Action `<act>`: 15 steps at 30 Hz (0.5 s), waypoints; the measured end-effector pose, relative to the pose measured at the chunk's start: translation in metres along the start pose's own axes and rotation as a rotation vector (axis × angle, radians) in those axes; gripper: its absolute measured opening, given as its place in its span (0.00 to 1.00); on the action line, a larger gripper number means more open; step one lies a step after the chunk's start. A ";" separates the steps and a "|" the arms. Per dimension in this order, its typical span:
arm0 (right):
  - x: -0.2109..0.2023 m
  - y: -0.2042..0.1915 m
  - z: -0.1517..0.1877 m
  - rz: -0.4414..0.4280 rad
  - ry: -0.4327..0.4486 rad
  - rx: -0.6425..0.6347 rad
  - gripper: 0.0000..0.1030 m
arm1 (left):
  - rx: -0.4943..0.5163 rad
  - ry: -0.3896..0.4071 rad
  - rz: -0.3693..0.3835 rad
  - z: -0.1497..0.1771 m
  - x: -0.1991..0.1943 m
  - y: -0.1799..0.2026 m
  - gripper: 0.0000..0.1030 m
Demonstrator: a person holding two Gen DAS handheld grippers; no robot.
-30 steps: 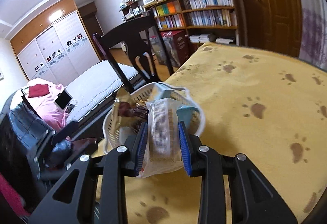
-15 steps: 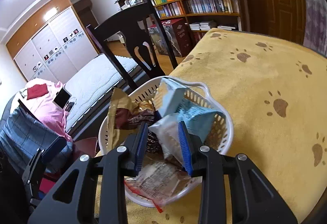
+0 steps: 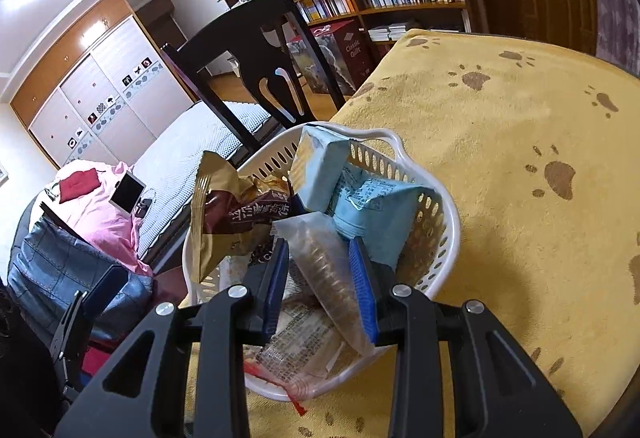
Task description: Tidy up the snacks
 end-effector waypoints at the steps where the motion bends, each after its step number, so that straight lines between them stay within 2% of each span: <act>1: -0.003 0.000 -0.001 0.001 0.006 0.000 0.32 | -0.003 -0.002 -0.001 0.000 0.001 -0.001 0.94; 8: -0.032 -0.009 0.008 0.056 0.072 -0.069 0.38 | -0.005 -0.006 -0.015 0.001 0.001 -0.002 0.97; 10: -0.040 -0.007 0.016 0.080 0.079 -0.079 0.57 | 0.003 -0.002 -0.027 0.001 0.001 -0.001 0.97; 15: -0.059 -0.002 0.033 0.123 0.097 -0.096 0.72 | 0.031 0.004 -0.052 0.003 0.000 0.004 0.97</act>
Point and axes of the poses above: each gripper's, at about its wrist camera, not at the fingertips, and x roughly the way its jaws point, y to its right, z to its underside, the point moved 5 cm from there along x, roughly the way its jaws point, and after that the axes turned 11 degrees about -z, right-handed, at the moved point
